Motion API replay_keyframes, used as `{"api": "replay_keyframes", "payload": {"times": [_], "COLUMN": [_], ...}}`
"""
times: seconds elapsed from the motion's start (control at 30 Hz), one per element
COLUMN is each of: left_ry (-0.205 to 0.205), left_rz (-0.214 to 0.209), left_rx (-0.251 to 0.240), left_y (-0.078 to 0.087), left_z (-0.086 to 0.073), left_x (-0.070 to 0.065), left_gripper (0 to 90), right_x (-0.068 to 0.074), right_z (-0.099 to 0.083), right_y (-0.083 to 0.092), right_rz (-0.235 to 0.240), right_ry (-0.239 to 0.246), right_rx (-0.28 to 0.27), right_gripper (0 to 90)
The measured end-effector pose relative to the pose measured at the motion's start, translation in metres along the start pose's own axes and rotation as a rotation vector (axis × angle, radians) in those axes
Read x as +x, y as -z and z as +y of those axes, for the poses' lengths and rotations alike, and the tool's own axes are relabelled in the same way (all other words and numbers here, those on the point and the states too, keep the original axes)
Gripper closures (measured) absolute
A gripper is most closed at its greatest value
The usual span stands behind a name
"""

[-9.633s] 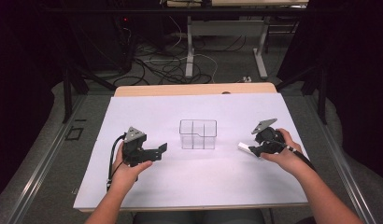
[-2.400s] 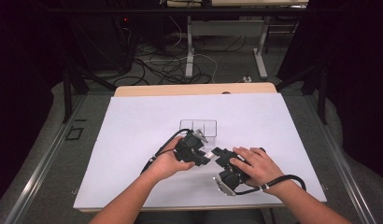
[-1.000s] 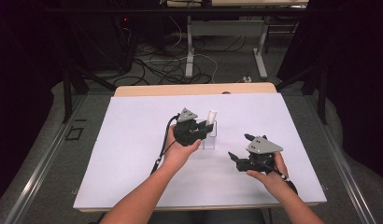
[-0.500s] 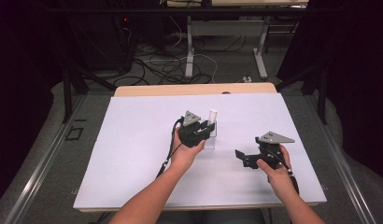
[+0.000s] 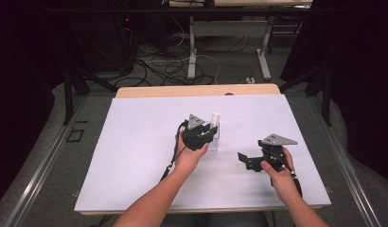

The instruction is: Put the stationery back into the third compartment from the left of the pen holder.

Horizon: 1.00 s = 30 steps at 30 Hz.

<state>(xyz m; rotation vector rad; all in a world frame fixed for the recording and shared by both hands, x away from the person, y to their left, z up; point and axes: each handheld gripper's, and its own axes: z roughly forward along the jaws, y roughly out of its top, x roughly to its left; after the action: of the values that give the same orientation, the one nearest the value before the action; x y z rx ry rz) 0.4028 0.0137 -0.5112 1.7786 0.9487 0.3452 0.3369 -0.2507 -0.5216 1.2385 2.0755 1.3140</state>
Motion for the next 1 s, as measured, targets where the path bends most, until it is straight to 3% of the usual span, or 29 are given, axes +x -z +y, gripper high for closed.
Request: {"api": "replay_keyframes", "payload": {"times": [0.5, 0.7, 0.8, 1.0], "left_ry": [0.006, -0.023, -0.013, -0.030], "left_rz": [0.006, 0.038, 0.030, 0.012], "left_rx": [0.012, -0.024, -0.021, -0.016], "left_y": [0.001, 0.013, 0.020, 0.035], "left_z": [-0.005, -0.001, 0.003, 0.010], "left_x": [-0.001, -0.004, -0.002, 0.003], "left_gripper": [70.2, 53.0, 46.9, 36.3], "right_x": [0.000, -0.001, -0.001, -0.001], "right_z": [-0.001, -0.001, -0.001, -0.001], "right_y": [-0.001, 0.000, 0.000, 0.000], "right_rz": [0.018, 0.016, 0.015, 0.015], "right_ry": [0.001, -0.002, -0.005, -0.008], "right_rx": [0.013, 0.013, 0.011, 0.010], "right_gripper": [0.0, 0.0, 0.0, 0.0]}}
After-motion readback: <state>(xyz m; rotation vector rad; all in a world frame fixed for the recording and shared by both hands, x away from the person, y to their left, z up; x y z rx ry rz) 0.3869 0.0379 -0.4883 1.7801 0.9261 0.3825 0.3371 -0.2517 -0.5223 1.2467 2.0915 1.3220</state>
